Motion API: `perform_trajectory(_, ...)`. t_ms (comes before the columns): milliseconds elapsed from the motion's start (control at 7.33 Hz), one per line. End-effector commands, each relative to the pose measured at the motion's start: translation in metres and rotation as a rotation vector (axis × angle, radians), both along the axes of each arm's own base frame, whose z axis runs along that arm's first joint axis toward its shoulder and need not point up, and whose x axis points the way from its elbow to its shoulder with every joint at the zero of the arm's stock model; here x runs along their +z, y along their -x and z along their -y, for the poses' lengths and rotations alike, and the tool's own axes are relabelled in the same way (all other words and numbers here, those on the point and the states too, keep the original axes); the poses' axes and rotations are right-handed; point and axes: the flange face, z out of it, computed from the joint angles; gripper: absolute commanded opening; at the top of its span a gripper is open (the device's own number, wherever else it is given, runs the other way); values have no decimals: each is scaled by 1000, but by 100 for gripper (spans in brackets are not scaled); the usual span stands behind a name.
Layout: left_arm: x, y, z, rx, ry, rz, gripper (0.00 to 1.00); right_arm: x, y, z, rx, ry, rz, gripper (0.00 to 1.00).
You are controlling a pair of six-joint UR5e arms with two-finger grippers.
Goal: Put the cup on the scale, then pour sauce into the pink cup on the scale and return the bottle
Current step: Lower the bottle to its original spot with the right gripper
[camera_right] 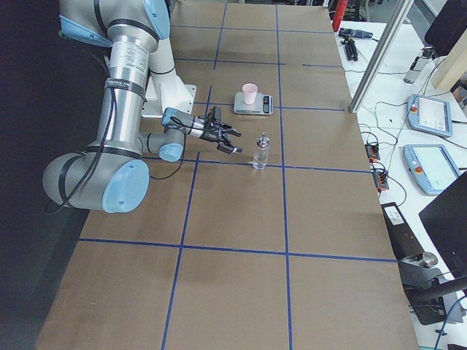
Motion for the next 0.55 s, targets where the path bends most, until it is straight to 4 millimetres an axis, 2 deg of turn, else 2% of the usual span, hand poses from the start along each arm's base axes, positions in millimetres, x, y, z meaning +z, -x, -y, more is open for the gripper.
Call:
perform_trajectory(0,1,0,-6,1,11,-6,100,-6,-37,34,-89,101,-62,100)
perform_trajectory(136,11,-1,-18,-2,34,-8,100,-4,-54,49,-136,155,-60,100)
perform_trajectory(273,16,-1,-20,-2,54,-9,100,0,-82,66,-204,220,-52,100)
perform_trajectory(409,17,-2,-22,-37,150,-25,100,3,-113,81,-291,263,-42,100)
